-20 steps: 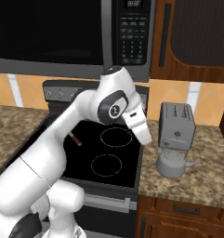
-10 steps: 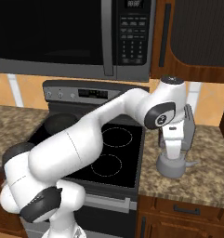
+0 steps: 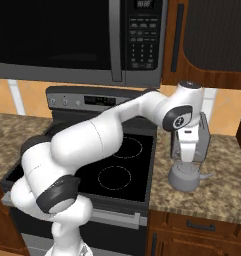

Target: Pick the kettle from the counter and place it on a stove burner. Then turn the burner on.

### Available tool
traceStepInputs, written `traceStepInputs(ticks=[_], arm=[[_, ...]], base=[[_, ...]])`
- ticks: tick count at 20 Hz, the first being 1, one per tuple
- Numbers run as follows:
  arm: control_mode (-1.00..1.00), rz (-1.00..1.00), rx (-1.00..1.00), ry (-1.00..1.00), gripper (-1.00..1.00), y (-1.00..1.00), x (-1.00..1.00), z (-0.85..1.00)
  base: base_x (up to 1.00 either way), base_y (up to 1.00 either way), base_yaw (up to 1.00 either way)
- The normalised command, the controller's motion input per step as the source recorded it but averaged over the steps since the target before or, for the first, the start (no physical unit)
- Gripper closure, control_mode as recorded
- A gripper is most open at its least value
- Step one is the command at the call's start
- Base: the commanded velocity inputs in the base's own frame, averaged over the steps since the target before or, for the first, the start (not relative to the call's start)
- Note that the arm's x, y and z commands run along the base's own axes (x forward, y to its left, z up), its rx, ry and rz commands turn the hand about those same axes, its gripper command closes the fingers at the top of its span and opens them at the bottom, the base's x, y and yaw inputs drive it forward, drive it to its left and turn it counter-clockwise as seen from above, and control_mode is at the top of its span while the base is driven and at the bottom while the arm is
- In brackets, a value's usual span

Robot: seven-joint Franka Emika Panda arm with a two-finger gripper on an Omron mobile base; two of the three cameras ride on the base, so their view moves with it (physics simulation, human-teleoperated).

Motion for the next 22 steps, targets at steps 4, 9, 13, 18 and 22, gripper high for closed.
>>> traceStepInputs(ticks=[4, 9, 13, 18, 22], arm=[[-1.0, 0.0, 0.0, 0.0, -1.0, 0.06, 0.56, -0.46], [-1.0, 0.0, 0.0, 0.0, -1.0, 0.01, 0.53, -0.47], [-1.0, -0.01, -0.05, 0.0, -1.0, -0.03, 0.33, -0.31], [-1.0, 0.0, -0.02, 0.0, -1.0, -0.09, 0.39, -0.2], [-1.0, 0.0, -0.05, 0.0, -1.0, -0.27, 0.21, -0.24]], base=[[0.0, 0.0, 0.0], [0.0, 0.0, 0.0], [0.0, 0.0, 0.0], [0.0, 0.0, 0.0], [0.0, 0.0, 0.0]])
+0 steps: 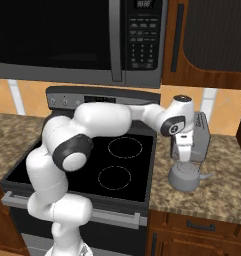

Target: Pick the kettle from the counter and place it on a stove burner. Then turn the burner on.

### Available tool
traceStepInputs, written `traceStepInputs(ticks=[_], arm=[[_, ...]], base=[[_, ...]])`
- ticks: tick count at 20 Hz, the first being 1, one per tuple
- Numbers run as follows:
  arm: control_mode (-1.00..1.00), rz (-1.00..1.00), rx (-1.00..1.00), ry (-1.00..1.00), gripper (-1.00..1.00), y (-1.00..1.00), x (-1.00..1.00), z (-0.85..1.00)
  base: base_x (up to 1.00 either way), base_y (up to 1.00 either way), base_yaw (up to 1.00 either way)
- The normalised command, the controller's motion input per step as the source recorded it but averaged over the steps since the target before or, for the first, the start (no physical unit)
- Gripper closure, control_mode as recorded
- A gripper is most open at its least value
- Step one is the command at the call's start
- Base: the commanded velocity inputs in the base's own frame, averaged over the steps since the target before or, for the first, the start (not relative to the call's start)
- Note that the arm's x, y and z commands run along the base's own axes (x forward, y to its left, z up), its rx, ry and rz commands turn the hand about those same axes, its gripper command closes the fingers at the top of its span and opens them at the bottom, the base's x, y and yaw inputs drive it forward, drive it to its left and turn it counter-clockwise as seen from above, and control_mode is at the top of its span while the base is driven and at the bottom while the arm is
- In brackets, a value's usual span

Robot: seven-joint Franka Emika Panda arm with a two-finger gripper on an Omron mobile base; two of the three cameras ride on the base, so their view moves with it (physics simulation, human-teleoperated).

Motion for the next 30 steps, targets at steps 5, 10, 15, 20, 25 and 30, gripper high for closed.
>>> traceStepInputs(ticks=[5, 10, 15, 20, 25, 30], arm=[[-1.0, 0.0, -0.03, 0.0, -1.0, -0.28, 0.31, -0.19], [-1.0, 0.0, 0.0, 0.0, -1.0, -0.21, 0.36, -0.09], [-1.0, 0.0, -0.01, 0.0, -1.0, -0.2, 0.12, -0.19], [-1.0, -0.01, 0.0, 0.0, 1.0, -0.02, 0.07, -0.02], [-1.0, -0.03, 0.0, -0.01, 1.0, 0.0, 0.0, 0.0], [-1.0, -0.02, 0.0, -0.09, 1.0, 0.0, -0.19, 0.08]], base=[[0.0, 0.0, 0.0], [0.0, 0.0, 0.0], [0.0, 0.0, 0.0], [0.0, 0.0, 0.0], [0.0, 0.0, 0.0], [0.0, 0.0, 0.0]])
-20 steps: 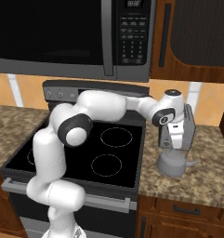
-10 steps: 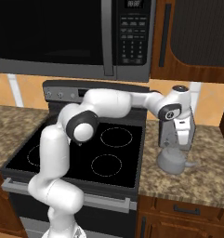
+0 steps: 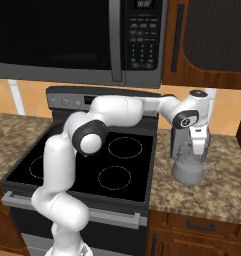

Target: Pick the kettle from the counter and place it on a stove burner. Then turn the burner on.

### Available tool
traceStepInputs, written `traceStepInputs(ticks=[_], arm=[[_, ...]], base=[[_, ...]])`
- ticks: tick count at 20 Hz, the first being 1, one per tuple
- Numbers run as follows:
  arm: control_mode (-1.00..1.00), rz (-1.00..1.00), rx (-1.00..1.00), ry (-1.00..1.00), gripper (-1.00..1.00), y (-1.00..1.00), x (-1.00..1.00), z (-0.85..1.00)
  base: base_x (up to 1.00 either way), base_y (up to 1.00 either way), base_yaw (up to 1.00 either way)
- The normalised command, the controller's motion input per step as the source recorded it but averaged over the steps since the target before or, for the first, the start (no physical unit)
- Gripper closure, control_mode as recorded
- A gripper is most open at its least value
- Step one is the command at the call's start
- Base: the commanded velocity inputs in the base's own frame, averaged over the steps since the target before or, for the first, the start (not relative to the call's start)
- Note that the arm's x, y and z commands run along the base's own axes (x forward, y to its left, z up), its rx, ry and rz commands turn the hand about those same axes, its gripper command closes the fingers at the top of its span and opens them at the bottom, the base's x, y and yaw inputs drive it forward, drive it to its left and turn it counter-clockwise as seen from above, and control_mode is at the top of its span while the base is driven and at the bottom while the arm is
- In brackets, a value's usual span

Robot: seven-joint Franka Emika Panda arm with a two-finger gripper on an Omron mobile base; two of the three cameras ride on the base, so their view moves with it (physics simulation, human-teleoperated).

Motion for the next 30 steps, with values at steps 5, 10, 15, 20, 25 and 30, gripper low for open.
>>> traceStepInputs(ticks=[5, 10, 15, 20, 25, 30], arm=[[-1.0, 0.0, 0.0, -0.18, 1.0, 0.08, -0.58, 0.17], [-1.0, 0.0, 0.01, -0.23, 1.0, 0.14, -0.71, 0.27], [-1.0, -0.01, 0.0, -0.3, 1.0, 0.84, -0.56, 0.52], [-1.0, -0.05, 0.0, -0.28, 1.0, 1.0, -0.22, 0.36], [-1.0, -0.04, 0.0, -0.11, 1.0, 1.0, 0.06, 0.01], [-1.0, -0.02, 0.0, -0.07, 1.0, 1.0, 0.24, 0.0]], base=[[0.0, 0.0, 0.0], [0.0, 0.0, 0.0], [0.0, 0.0, 0.0], [0.0, 0.0, 0.0], [0.0, 0.0, 0.0], [0.0, 0.0, 0.0]])
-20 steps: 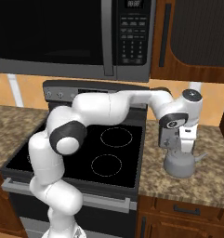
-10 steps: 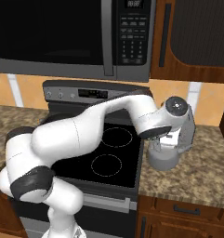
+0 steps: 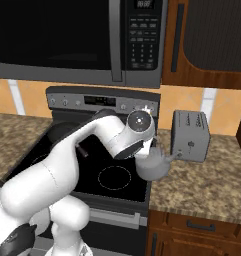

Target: Pick the kettle from the counter and place it on a stove burner. Then turn the burner on.

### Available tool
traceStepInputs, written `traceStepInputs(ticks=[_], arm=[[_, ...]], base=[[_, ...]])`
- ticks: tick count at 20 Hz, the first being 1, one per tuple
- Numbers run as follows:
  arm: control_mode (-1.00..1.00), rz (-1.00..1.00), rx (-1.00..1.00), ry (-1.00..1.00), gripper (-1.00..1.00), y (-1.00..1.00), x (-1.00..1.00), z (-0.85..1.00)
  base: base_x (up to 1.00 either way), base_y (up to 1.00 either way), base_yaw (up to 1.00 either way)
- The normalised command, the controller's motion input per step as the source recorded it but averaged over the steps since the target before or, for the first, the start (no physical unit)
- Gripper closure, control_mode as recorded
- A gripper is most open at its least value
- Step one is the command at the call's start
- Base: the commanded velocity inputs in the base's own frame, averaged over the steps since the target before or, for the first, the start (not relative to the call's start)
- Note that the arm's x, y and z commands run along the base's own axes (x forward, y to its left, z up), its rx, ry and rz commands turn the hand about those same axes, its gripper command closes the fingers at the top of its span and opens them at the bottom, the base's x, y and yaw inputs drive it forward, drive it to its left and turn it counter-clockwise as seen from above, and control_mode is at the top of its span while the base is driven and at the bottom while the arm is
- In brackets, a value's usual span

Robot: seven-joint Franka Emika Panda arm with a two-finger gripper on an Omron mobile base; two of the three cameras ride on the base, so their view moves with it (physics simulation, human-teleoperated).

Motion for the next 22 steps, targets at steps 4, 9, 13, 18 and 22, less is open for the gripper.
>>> traceStepInputs(ticks=[4, 9, 13, 18, 22], arm=[[-1.0, 0.0, 0.03, 0.0, 1.0, 0.93, 0.25, 0.0], [-1.0, 0.0, 0.04, 0.0, 1.0, 0.56, 0.39, 0.0], [-1.0, 0.0, 0.04, 0.01, 1.0, 0.35, 0.37, 0.0], [-1.0, 0.01, 0.13, 0.09, 1.0, 0.03, 0.04, -0.21], [-1.0, 0.0, 0.28, 0.02, 1.0, 0.0, 0.0, -0.26]], base=[[0.0, 0.0, 0.0], [0.0, 0.0, 0.0], [0.0, 0.0, 0.0], [0.0, 0.0, 0.0], [0.0, 0.0, 0.0]])
